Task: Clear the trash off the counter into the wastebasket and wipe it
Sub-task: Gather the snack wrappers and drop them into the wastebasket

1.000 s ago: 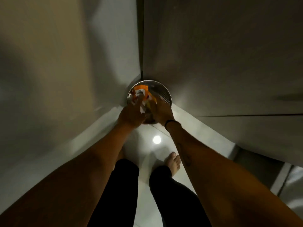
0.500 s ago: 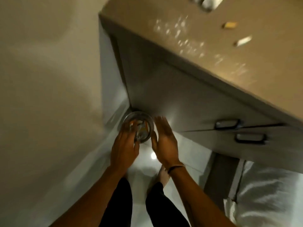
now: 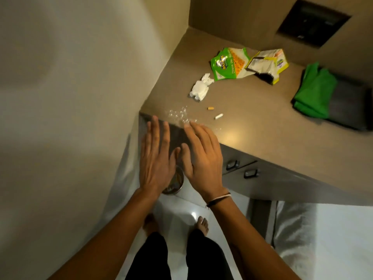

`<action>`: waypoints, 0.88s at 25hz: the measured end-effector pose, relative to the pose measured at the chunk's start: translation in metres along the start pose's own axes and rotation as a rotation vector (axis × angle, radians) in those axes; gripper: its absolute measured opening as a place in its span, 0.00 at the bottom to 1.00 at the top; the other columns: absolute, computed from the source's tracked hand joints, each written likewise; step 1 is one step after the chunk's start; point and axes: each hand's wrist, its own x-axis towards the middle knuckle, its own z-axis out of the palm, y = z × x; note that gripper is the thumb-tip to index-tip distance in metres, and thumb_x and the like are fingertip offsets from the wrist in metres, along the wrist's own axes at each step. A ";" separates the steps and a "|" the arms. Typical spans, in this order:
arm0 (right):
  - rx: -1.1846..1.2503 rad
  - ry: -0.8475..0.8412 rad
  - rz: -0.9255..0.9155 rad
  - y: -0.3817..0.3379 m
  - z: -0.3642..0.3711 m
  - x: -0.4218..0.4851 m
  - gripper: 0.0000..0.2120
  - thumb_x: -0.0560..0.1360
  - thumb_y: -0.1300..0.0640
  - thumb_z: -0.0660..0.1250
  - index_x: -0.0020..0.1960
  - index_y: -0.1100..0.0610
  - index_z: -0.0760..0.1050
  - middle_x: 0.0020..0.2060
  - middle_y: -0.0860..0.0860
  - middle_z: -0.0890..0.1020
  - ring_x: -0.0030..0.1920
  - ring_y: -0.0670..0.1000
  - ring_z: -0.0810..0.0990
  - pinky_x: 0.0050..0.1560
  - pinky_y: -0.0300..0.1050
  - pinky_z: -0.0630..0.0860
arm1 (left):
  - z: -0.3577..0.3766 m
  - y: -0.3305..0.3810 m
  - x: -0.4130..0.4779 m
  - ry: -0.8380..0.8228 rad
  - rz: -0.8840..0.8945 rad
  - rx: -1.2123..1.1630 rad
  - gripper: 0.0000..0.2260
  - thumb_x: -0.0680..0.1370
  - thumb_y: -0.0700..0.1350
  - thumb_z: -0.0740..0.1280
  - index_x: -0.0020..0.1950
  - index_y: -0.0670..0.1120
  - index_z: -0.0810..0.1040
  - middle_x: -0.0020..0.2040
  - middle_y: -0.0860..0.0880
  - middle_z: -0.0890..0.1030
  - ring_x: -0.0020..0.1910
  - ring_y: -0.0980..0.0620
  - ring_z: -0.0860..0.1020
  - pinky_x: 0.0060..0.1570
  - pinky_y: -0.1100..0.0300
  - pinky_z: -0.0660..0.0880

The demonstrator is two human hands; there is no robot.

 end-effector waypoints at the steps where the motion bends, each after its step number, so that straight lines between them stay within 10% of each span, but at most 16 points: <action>1: -0.044 0.018 -0.008 0.002 -0.010 0.013 0.23 0.85 0.54 0.64 0.79 0.58 0.71 0.79 0.58 0.72 0.81 0.60 0.68 0.82 0.56 0.65 | -0.011 0.003 0.014 0.036 0.011 -0.013 0.35 0.86 0.59 0.55 0.86 0.46 0.42 0.87 0.41 0.43 0.86 0.42 0.43 0.85 0.47 0.44; 9: -0.426 -0.067 0.091 0.107 -0.056 0.117 0.35 0.85 0.37 0.54 0.86 0.51 0.52 0.86 0.60 0.51 0.87 0.62 0.47 0.86 0.62 0.51 | -0.029 0.055 0.164 0.160 0.295 -0.025 0.36 0.84 0.64 0.57 0.86 0.46 0.53 0.87 0.40 0.52 0.86 0.41 0.50 0.83 0.44 0.52; 16: -0.550 -0.360 0.256 0.247 -0.065 0.219 0.39 0.81 0.47 0.66 0.86 0.52 0.51 0.85 0.64 0.51 0.85 0.69 0.50 0.85 0.63 0.55 | 0.055 0.140 0.308 -0.270 0.314 0.080 0.42 0.76 0.64 0.70 0.84 0.50 0.59 0.87 0.42 0.50 0.86 0.42 0.48 0.82 0.42 0.54; 22: -0.505 -0.409 0.202 0.285 -0.039 0.223 0.24 0.82 0.62 0.60 0.78 0.57 0.66 0.75 0.62 0.72 0.74 0.66 0.72 0.67 0.63 0.77 | 0.096 0.158 0.326 -0.373 0.320 0.132 0.28 0.84 0.62 0.58 0.79 0.48 0.68 0.81 0.37 0.65 0.78 0.36 0.65 0.75 0.39 0.68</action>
